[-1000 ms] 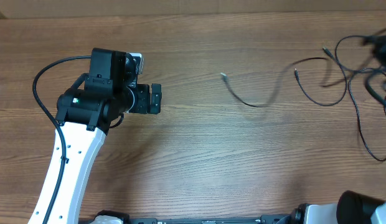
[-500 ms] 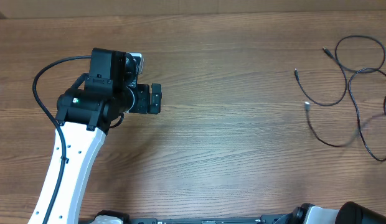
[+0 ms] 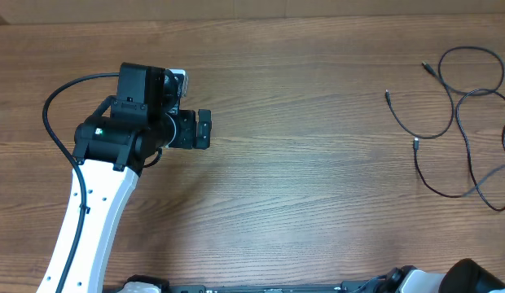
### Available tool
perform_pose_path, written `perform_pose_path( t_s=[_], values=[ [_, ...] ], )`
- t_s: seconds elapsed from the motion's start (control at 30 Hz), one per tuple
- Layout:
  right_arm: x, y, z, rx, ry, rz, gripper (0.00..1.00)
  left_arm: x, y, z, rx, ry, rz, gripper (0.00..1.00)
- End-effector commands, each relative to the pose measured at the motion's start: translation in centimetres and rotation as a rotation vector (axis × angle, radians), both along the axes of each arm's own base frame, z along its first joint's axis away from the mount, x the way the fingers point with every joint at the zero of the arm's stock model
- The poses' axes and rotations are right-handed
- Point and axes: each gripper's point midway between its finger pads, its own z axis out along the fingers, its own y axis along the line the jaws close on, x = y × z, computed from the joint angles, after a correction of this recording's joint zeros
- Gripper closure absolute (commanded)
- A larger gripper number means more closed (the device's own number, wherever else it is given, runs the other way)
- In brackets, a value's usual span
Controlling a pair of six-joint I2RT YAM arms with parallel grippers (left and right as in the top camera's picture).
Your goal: Untangle cables
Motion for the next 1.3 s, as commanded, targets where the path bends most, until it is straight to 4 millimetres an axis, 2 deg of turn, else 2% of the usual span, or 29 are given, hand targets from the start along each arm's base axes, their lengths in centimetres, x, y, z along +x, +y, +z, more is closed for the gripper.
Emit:
perform_pose_path(
  t_s=[0.0, 0.17, 0.27, 0.5, 0.73, 1.0, 1.27],
  values=[
    [-0.9, -2.5, -0.6, 0.008, 0.026, -0.102, 0.96, 0.4, 0.2, 0.5, 0.000, -0.012, 0.014, 0.00],
    [-1.2, -6.2, -3.0, 0.073, 0.062, -0.203, 0.96, 0.4, 0.2, 0.5, 0.000, -0.012, 0.014, 0.00],
    [-0.6, -8.5, -4.7, 0.112, 0.086, -0.232, 0.96, 0.4, 0.2, 0.5, 0.000, -0.012, 0.014, 0.00],
    [2.2, -12.8, -10.4, 0.258, 0.134, -0.222, 0.96, 0.4, 0.2, 0.5, 0.000, -0.012, 0.014, 0.00],
    [4.5, -14.4, -16.3, 0.422, 0.198, -0.169, 0.96, 0.4, 0.2, 0.5, 0.000, -0.012, 0.013, 0.00],
    [5.9, -15.1, -21.9, 0.564, 0.271, -0.143, 0.95, 0.4, 0.2, 0.5, 0.000, -0.012, 0.014, 0.00],
    [6.9, -15.2, -25.8, 0.649, 0.294, -0.117, 0.61, 0.4, 0.2, 0.5, 0.000, -0.012, 0.014, 0.00]
  ],
)
